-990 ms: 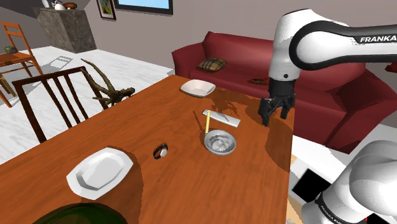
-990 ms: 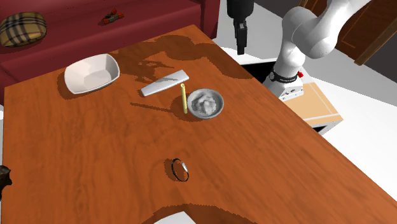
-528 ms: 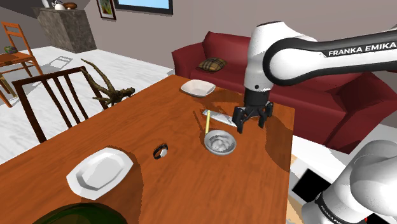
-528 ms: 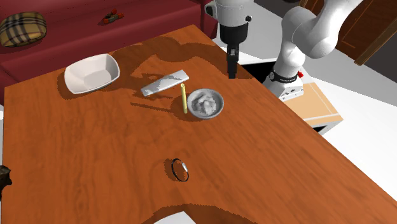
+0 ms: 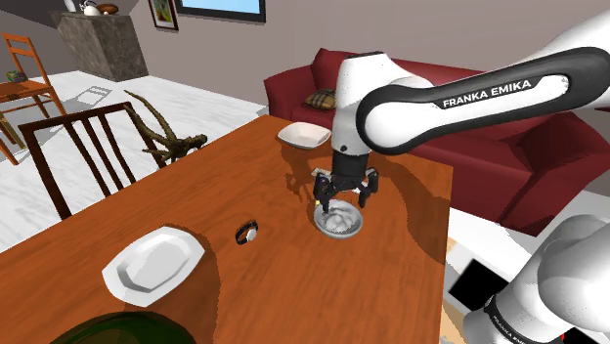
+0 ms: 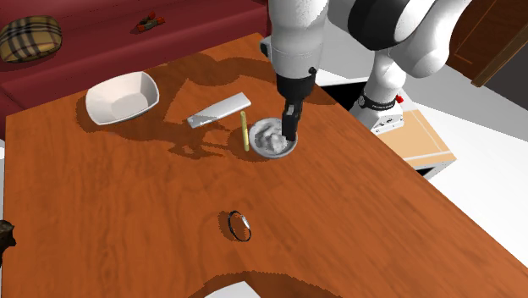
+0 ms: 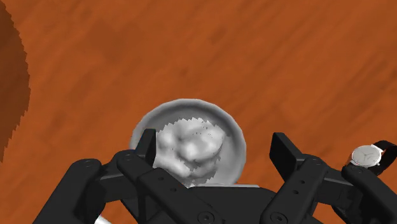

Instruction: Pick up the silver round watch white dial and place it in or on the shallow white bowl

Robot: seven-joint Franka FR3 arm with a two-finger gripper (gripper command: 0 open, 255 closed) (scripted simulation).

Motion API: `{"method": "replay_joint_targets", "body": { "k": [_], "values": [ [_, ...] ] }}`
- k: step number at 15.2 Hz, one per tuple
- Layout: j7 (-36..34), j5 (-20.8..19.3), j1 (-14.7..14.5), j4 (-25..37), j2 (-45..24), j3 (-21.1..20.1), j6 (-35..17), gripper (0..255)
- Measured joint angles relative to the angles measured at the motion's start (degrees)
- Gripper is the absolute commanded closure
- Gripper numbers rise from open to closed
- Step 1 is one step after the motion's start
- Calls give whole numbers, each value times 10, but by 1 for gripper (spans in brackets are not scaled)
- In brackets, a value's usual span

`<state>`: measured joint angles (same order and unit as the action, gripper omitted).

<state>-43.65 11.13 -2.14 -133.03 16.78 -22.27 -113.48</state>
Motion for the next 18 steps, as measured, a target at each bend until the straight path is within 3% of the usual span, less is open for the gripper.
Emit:
{"method": "replay_joint_targets", "body": {
  "k": [8, 18],
  "values": [
    [-169, -82, -3, 123, -174, -57, -74, 0],
    [-353, -219, -72, 339, -392, -43, -81, 0]
  ]
}}
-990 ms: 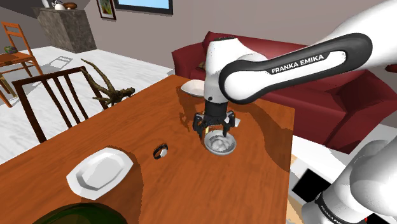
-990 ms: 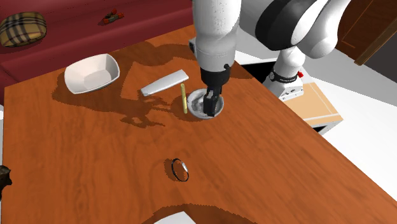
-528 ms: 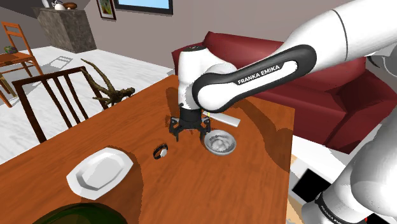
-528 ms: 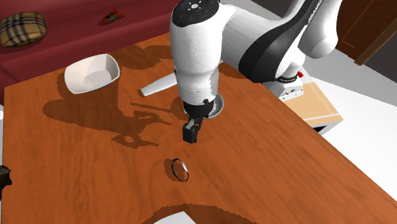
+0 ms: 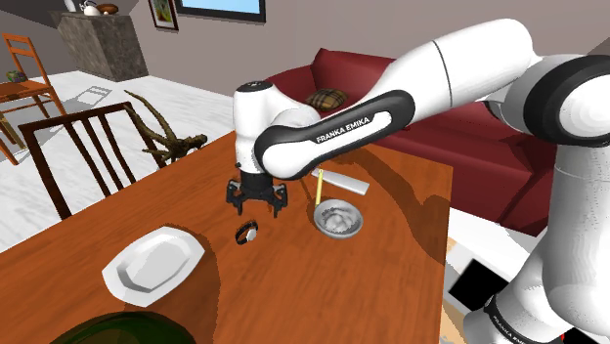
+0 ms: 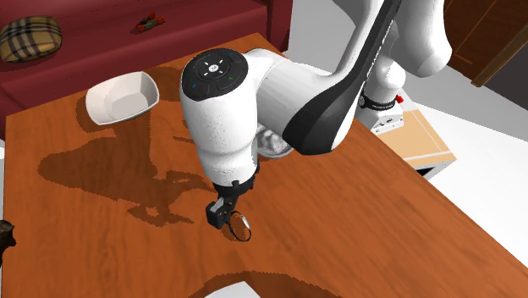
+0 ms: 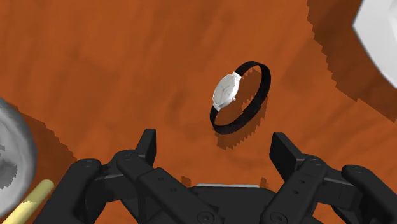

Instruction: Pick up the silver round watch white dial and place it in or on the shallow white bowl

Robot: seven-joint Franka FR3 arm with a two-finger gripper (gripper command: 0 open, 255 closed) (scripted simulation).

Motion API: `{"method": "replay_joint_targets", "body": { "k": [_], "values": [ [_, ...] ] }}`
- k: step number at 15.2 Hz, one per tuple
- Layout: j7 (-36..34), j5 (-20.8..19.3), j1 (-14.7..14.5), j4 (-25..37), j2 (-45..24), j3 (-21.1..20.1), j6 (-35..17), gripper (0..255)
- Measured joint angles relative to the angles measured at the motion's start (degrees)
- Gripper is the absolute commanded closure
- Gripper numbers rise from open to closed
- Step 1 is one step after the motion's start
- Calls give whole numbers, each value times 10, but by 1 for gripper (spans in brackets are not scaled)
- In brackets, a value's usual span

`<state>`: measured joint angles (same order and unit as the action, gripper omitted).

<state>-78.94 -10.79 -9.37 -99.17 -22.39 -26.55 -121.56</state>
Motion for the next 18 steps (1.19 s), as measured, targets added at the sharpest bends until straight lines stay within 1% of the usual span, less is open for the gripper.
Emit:
{"method": "replay_joint_targets", "body": {
  "k": [3, 7, 13, 14, 18],
  "values": [
    [-11, -11, -7, 6, -19, 5, -13, 0],
    [-17, -19, -11, -2, -35, 9, -35, 0],
    [-18, -21, -12, -5, -37, 10, -41, 0],
    [-18, -21, -12, -5, -37, 10, -41, 255],
    [-18, -21, -12, -5, -37, 10, -41, 255]
  ]
}}
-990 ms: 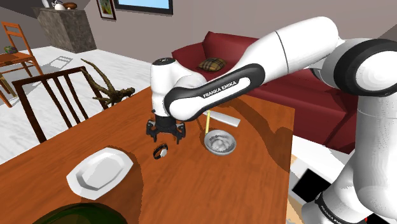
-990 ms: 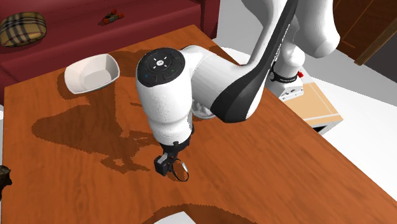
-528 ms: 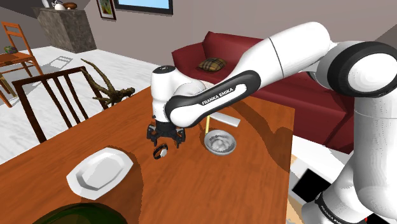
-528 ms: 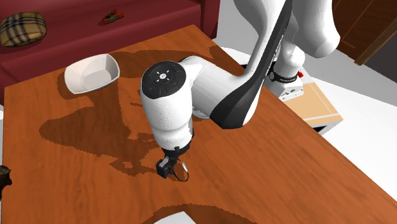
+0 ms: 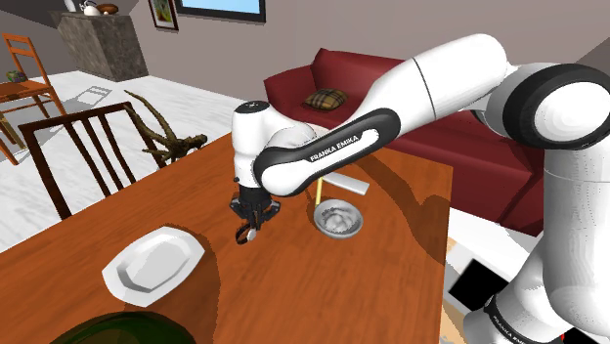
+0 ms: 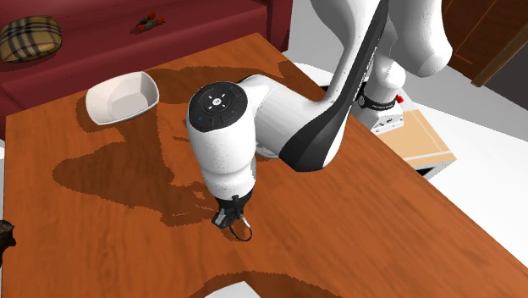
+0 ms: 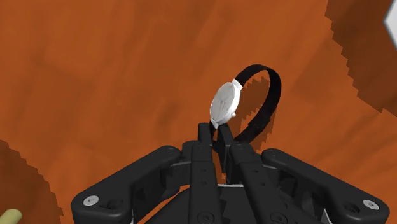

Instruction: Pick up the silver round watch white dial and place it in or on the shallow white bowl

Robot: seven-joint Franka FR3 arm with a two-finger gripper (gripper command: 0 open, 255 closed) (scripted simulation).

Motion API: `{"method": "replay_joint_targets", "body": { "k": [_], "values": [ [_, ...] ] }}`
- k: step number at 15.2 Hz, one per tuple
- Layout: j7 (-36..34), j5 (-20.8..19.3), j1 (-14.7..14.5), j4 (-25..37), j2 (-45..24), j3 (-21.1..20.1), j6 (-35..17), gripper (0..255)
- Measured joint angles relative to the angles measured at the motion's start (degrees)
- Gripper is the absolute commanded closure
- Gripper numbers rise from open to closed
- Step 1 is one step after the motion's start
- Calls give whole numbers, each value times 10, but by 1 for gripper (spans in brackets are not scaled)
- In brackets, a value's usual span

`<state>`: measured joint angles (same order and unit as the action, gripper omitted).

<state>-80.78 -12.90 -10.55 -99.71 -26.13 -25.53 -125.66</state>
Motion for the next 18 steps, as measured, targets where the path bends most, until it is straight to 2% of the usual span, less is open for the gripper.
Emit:
{"method": "replay_joint_targets", "body": {
  "k": [7, 18],
  "values": [
    [0, 1, 0, 2, 1, -1, 3, 255],
    [14, 21, 7, 36, 37, -11, 69, 255]
  ]
}}
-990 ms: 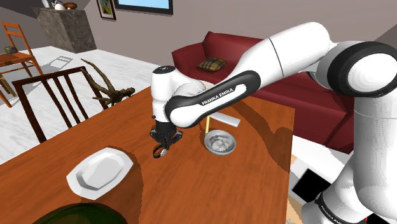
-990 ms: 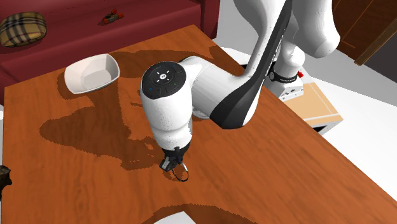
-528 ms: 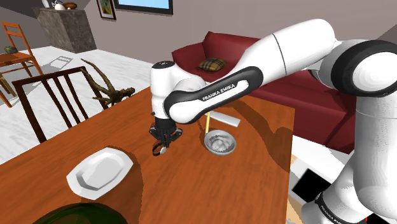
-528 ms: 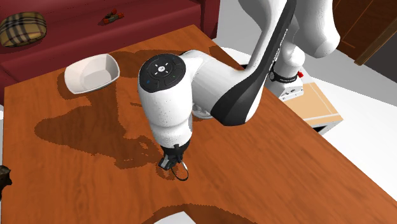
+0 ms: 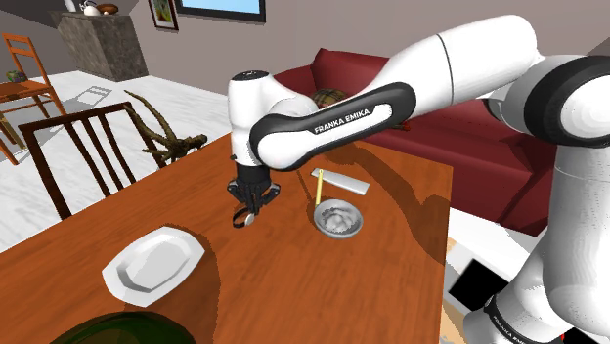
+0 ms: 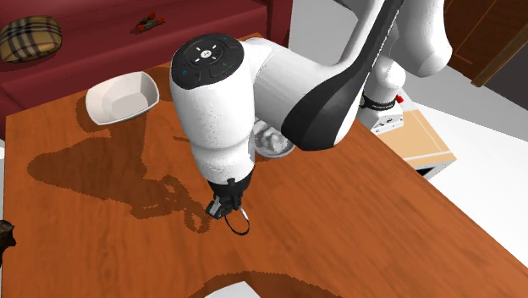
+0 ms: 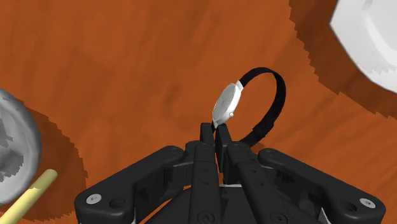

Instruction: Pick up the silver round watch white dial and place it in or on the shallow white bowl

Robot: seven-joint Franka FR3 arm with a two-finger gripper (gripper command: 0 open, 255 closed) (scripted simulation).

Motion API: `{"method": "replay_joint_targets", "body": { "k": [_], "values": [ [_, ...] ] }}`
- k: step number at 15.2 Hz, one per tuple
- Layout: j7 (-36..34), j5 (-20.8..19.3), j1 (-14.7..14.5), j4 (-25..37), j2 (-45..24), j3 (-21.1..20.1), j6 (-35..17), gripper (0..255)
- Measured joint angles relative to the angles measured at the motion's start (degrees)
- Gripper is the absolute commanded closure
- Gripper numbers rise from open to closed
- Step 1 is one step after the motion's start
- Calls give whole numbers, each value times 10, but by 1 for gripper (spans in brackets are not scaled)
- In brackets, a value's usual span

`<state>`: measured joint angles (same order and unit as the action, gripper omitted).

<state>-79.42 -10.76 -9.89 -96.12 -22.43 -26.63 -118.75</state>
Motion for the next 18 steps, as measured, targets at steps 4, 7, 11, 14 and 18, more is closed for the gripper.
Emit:
{"method": "replay_joint_targets", "body": {
  "k": [4, 7, 11, 14, 18],
  "values": [
    [3, 5, 1, 17, 8, -2, 24, 255],
    [5, 9, 0, 32, 14, -4, 45, 255],
    [8, 13, 0, 59, 19, -6, 75, 255],
    [22, 28, 16, 22, 52, -8, 68, 255],
    [69, 73, 56, -84, 144, -6, 43, 255]
  ]
}}
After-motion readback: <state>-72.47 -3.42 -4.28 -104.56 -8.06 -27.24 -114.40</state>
